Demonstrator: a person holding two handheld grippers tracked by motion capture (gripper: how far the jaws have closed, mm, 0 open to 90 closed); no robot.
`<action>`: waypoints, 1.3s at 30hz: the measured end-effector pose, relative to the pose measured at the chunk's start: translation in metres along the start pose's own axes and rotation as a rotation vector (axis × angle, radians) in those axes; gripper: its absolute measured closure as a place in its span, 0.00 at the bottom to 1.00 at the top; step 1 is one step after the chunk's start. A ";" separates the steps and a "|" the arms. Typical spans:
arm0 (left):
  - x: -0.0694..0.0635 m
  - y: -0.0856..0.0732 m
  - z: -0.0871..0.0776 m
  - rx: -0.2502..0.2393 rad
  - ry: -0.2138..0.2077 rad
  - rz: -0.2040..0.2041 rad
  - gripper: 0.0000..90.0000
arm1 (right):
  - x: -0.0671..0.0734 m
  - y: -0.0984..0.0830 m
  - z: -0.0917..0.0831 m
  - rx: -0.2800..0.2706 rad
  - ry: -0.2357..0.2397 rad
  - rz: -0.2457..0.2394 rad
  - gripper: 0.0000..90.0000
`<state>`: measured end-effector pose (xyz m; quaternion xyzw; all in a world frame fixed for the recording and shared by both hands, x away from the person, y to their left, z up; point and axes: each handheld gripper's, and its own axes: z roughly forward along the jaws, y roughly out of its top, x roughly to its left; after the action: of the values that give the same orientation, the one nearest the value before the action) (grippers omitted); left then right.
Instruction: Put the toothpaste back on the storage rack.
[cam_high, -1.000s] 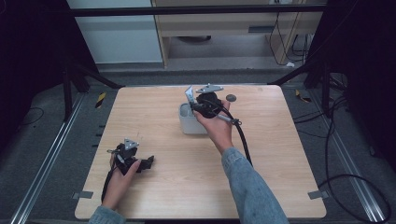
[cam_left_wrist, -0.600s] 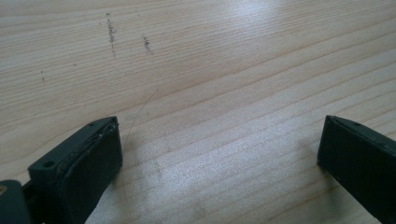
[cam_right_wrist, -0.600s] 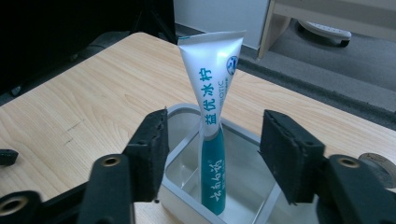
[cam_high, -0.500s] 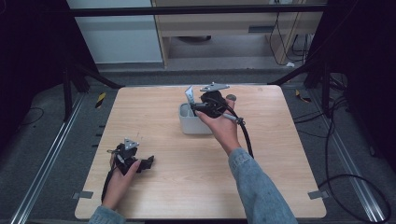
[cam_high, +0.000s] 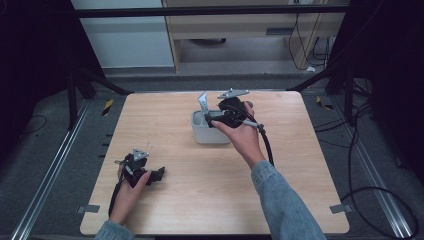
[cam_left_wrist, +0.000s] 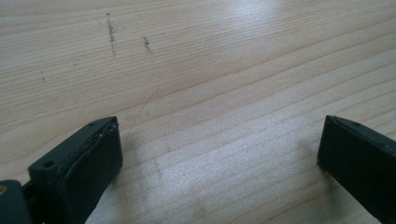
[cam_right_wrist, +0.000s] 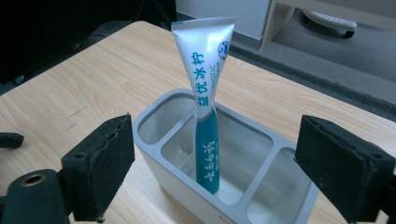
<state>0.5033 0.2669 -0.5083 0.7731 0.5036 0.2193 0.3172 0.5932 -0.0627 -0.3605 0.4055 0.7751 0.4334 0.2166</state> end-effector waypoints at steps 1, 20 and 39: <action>0.000 0.000 0.000 0.000 0.000 0.000 0.00 | -0.001 0.000 -0.002 0.002 0.001 0.000 0.13; 0.000 0.000 0.000 0.000 0.000 0.000 0.00 | -0.022 -0.028 -0.031 0.054 -0.055 -0.039 0.07; 0.000 0.000 0.000 0.000 0.000 0.000 0.00 | -0.050 -0.076 -0.049 0.092 -0.062 -0.021 0.08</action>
<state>0.5033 0.2669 -0.5083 0.7732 0.5036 0.2193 0.3171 0.5543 -0.1504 -0.3996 0.4202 0.7913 0.3822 0.2261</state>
